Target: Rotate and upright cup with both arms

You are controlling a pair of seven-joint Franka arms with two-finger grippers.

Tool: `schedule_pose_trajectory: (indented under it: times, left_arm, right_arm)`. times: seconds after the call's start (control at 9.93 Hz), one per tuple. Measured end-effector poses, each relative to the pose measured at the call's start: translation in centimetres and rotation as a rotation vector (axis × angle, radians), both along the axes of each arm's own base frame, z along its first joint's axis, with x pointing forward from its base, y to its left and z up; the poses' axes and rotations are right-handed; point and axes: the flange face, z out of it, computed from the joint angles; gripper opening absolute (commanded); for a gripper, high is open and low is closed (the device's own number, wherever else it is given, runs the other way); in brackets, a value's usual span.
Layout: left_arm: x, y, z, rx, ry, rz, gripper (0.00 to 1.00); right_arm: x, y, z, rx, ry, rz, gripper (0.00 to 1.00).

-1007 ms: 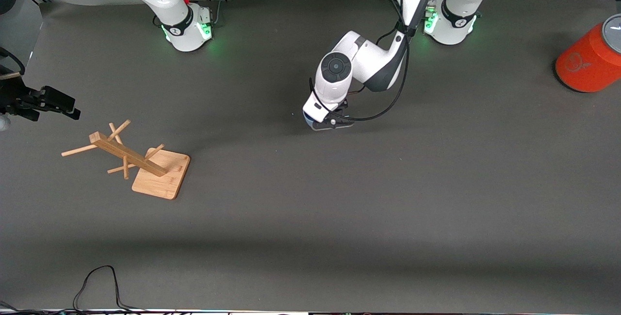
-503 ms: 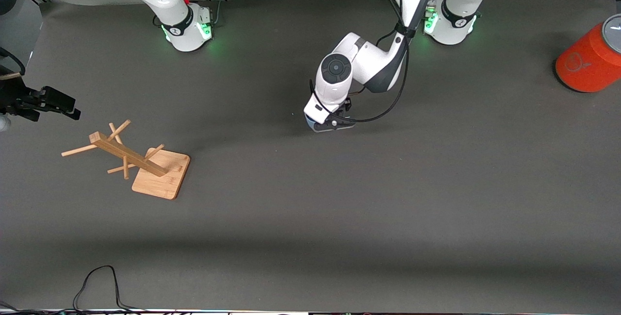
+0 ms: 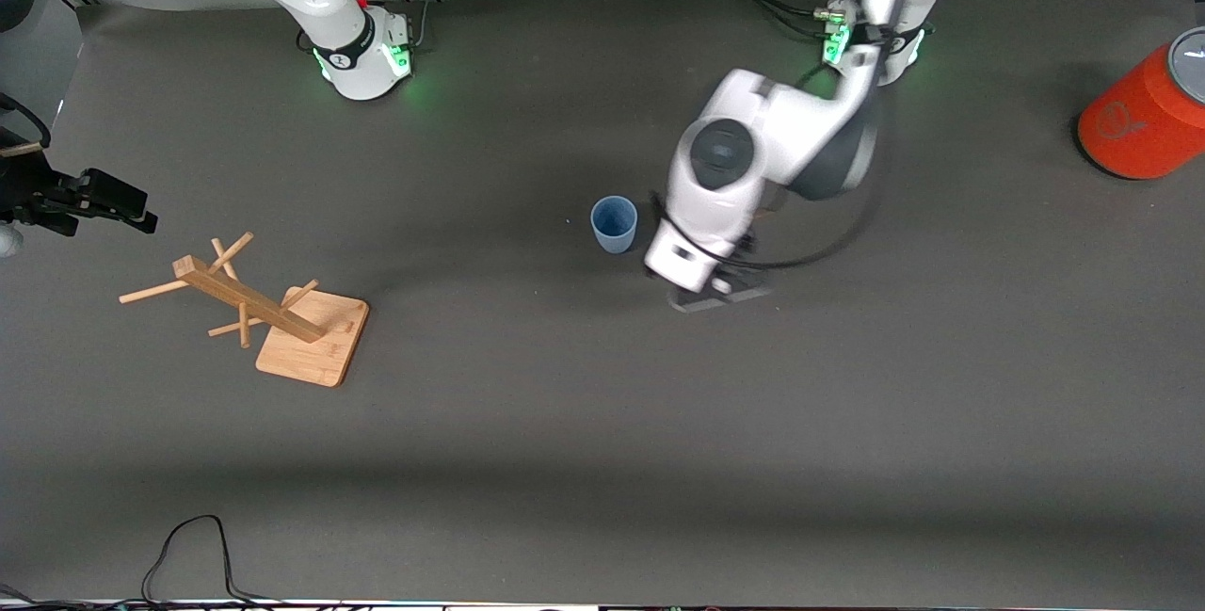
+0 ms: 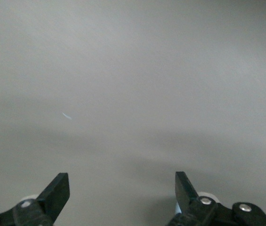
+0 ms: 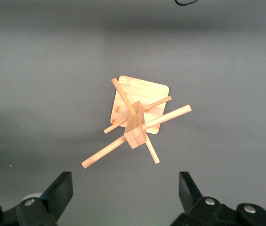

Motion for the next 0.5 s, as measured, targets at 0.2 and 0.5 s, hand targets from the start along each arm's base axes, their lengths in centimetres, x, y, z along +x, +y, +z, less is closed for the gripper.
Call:
schedule_pose_trajectory:
  times: [0.2,0.5]
  left_arm:
    - [4.1,10.3,4.4,0.031,0.043,-0.032,1.00]
    - [5.6,22.2,9.9,0.021,0.049,-0.060,1.00]
  right_arm:
    - [0.0,0.0,0.0,0.000,0.000,0.000,1.00]
    - [0.0,0.0,0.0,0.000,0.000,0.000,1.00]
